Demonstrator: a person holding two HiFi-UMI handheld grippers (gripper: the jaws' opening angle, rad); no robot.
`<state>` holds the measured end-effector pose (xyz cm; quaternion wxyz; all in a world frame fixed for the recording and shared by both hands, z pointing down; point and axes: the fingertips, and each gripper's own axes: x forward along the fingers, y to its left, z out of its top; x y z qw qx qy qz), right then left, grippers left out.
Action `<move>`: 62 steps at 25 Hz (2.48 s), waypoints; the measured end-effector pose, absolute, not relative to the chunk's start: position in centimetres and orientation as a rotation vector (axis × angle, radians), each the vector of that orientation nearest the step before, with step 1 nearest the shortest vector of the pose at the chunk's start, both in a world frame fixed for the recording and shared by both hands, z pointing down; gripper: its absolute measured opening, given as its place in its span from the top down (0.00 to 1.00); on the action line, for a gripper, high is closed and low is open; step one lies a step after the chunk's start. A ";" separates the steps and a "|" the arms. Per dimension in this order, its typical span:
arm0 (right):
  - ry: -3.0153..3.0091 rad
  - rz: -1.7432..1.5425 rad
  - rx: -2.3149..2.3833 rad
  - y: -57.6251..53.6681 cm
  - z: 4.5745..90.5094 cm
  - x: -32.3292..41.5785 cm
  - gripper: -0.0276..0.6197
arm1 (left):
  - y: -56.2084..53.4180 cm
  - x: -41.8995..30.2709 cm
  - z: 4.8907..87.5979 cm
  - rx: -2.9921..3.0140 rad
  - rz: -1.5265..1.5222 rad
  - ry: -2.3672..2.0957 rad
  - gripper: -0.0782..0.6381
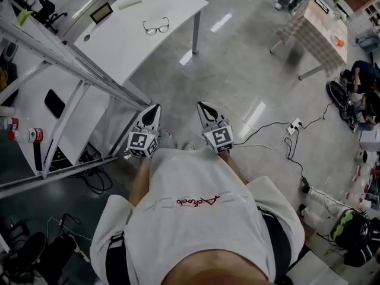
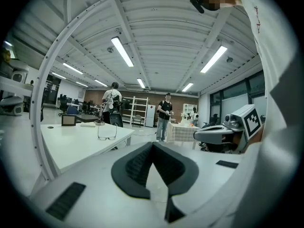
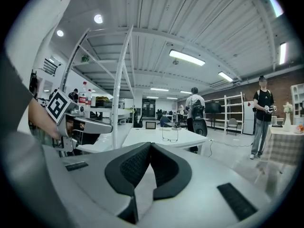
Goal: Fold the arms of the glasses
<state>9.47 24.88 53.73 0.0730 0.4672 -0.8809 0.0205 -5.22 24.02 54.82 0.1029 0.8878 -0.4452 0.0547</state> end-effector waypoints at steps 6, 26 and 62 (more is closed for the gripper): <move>-2.674 0.050 1.376 23.2 53.9 9.3 0.95 | 22.5 -4.9 55.1 2.611 0.155 -1.335 0.86; -2.612 -0.006 1.384 8.0 54.1 8.6 0.95 | 6.4 -5.3 55.8 2.623 0.093 -1.309 0.86; -2.611 0.032 1.306 -19.0 53.1 2.2 0.95 | -19.3 -13.7 55.8 2.516 0.124 -1.358 0.86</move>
